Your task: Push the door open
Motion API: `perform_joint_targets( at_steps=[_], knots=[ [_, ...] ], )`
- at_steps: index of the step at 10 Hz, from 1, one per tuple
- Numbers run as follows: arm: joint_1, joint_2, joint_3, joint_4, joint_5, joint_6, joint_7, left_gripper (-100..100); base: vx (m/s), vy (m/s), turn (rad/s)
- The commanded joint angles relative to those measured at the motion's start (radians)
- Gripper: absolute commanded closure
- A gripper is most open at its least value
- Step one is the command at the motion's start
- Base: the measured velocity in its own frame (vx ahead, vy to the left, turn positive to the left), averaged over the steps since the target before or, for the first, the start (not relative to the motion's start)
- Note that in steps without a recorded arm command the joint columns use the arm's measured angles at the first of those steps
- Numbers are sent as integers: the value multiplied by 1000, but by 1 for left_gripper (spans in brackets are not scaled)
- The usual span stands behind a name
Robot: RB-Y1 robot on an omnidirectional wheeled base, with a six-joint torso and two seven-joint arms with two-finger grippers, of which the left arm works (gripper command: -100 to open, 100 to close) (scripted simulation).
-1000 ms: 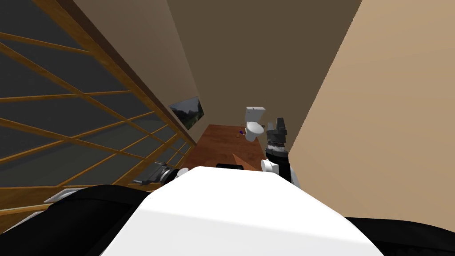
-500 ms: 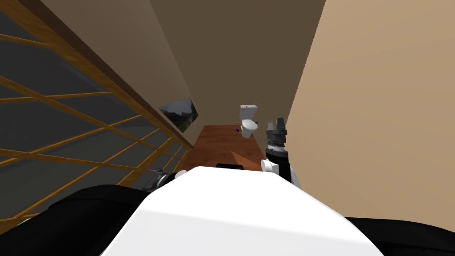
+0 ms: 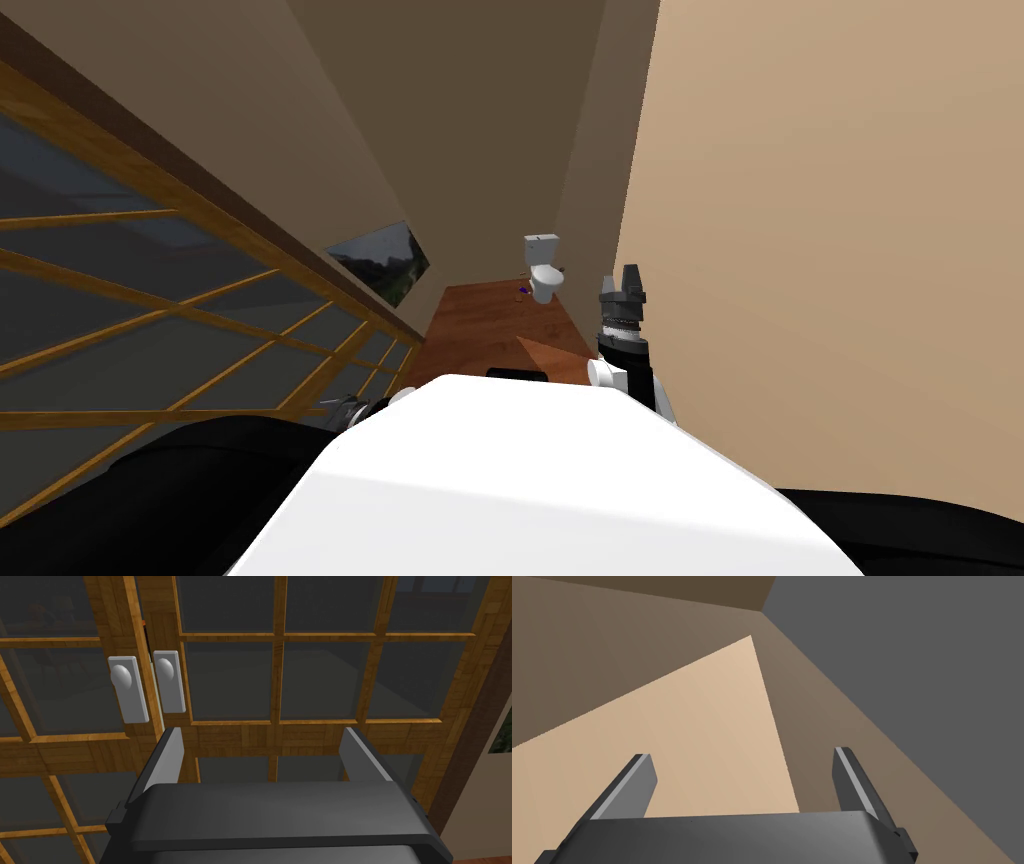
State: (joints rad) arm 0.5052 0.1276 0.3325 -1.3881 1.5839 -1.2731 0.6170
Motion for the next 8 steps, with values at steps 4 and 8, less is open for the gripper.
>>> perform_joint_targets(
  at_steps=[4,8],
  knots=[
    [4,-6,18,56,90,-54,51,-100,-137,69,-276],
    [6,-10,33,93,159,-93,83,-100,-122,55,-253]
  ],
)
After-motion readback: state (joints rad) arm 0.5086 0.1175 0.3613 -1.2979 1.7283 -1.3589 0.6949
